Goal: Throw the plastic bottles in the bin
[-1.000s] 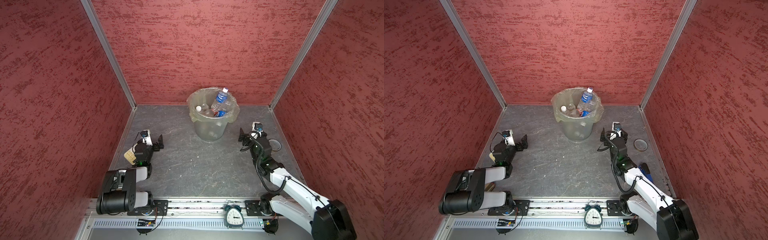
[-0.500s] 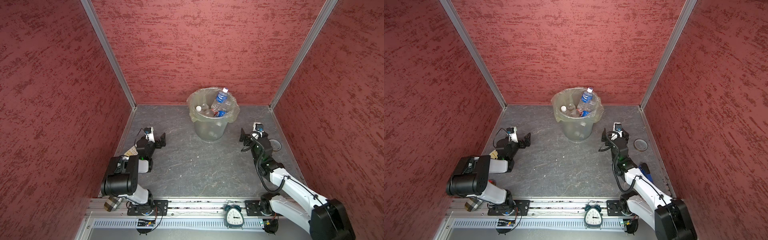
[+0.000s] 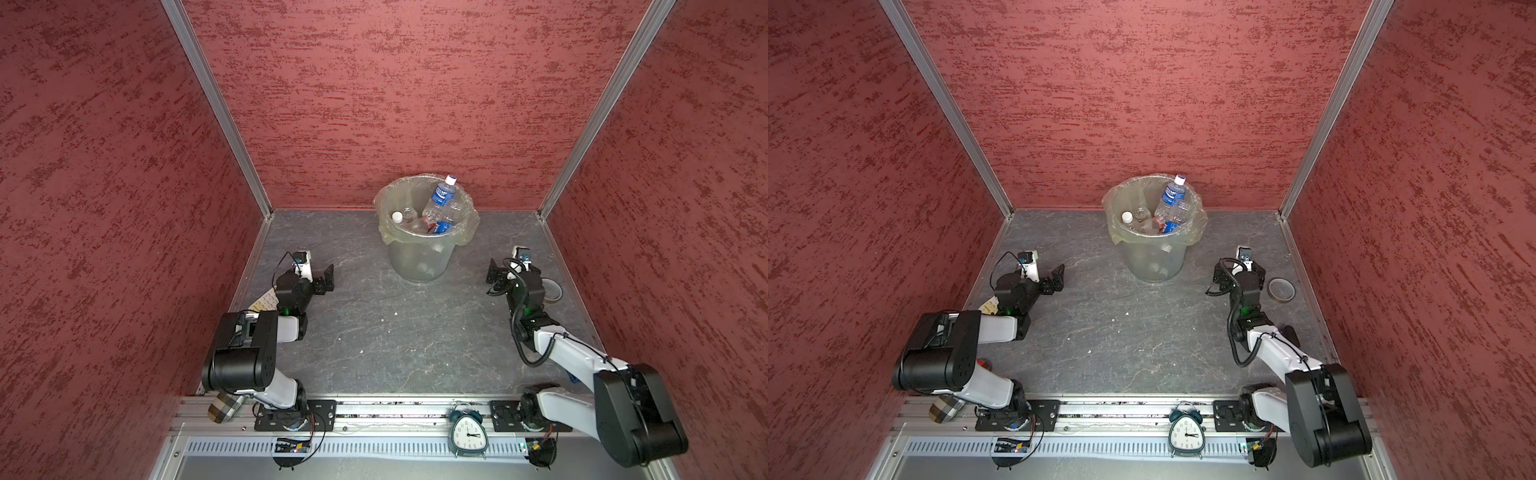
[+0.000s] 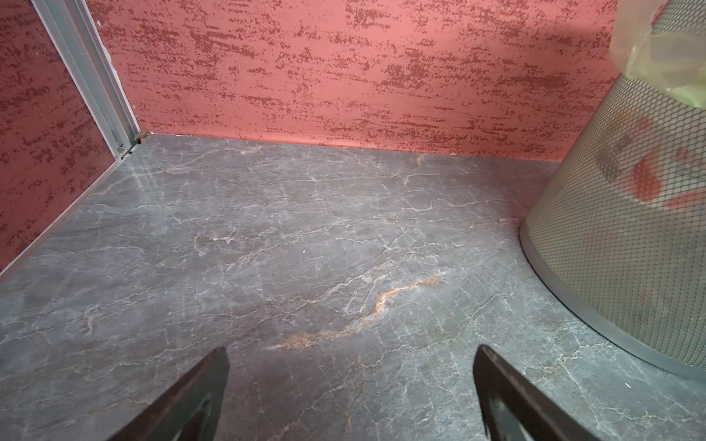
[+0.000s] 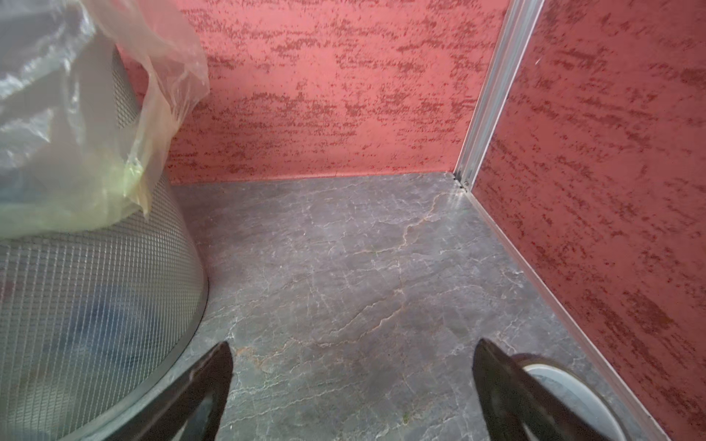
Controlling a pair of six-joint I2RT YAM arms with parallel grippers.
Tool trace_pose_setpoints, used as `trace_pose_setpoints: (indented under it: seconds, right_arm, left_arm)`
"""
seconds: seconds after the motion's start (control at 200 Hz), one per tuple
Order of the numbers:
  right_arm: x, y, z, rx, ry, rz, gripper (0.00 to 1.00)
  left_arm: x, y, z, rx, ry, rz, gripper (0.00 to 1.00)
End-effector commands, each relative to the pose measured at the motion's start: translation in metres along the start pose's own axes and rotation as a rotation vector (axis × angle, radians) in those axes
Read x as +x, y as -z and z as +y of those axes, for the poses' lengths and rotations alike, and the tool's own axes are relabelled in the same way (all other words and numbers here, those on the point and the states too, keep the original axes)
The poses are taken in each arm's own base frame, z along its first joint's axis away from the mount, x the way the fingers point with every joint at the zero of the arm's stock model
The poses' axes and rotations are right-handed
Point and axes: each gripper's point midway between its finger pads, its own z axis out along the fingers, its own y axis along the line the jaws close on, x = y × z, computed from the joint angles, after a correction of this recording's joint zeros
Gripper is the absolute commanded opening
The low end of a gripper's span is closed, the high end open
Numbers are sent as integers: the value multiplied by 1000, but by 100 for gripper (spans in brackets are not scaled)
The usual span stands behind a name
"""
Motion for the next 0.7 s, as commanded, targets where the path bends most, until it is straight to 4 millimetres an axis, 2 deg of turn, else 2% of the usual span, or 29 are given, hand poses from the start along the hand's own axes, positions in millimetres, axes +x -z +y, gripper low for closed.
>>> trace_pose_setpoints:
  seconds: [0.0,0.21,0.321,0.506,0.521,0.541,0.696]
  right_arm:
    - [-11,-8,-6,3,-5,-52,98]
    - [8,-19,-9,0,23,-38,98]
    - [10,-23,-16,24,31,-57,98]
    - [13,-30,-15,-19,21,-71,98]
    - [21,-33,-15,-18,25,-52,98]
    - [22,-33,-15,-19,25,-54,98]
    - [25,-33,-27,-39,-38,-68,98]
  left_arm:
    - [-1,0,0,-5,-14,-4,99]
    - [-1,0,0,-4,-16,-4,99]
    - [-2,0,0,-4,-16,-5,99]
    - [-2,0,0,-5,-16,-4,99]
    - [-2,0,0,-5,-16,-5,99]
    - [-2,0,0,-5,-15,-5,99]
    - [-1,0,0,-4,-15,-4,99]
